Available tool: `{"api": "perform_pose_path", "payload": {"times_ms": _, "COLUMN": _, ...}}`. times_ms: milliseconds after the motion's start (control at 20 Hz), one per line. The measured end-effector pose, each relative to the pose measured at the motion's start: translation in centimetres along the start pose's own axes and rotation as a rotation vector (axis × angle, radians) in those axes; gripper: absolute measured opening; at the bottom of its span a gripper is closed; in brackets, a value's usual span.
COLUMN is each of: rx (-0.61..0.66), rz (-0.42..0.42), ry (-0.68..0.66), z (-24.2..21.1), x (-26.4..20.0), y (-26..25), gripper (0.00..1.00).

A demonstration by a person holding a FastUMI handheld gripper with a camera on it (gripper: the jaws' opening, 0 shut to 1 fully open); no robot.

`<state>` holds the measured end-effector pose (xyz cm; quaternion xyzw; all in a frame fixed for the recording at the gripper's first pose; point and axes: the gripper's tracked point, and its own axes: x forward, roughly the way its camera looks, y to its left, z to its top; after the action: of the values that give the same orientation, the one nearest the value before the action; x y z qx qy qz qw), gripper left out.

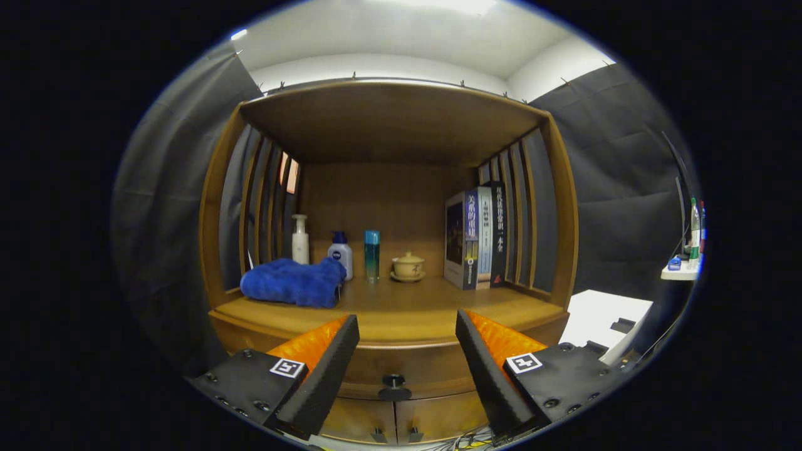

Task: Pull open the drawer, take out the items inside it, and place them on the countertop above the cabinet.

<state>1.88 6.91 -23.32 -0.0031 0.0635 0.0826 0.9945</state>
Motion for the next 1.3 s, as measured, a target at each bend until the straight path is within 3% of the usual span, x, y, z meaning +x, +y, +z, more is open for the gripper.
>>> {"api": "perform_pose_path", "payload": {"times_ms": 400, "rx": 0.01, "rz": 0.004, "ry": 0.135, "z": -7.7, "x": 2.1, "y": -0.1, "gripper": 1.0}}
{"api": "perform_pose_path", "payload": {"times_ms": 750, "rx": 0.032, "rz": 0.032, "ry": 0.206, "z": -11.4, "x": 2.9, "y": 0.8, "gripper": 1.0}}
{"api": "perform_pose_path", "payload": {"times_ms": 1300, "rx": 0.092, "rz": 0.048, "ry": 0.243, "z": -12.9, "x": 3.7, "y": 1.0, "gripper": 0.57}}
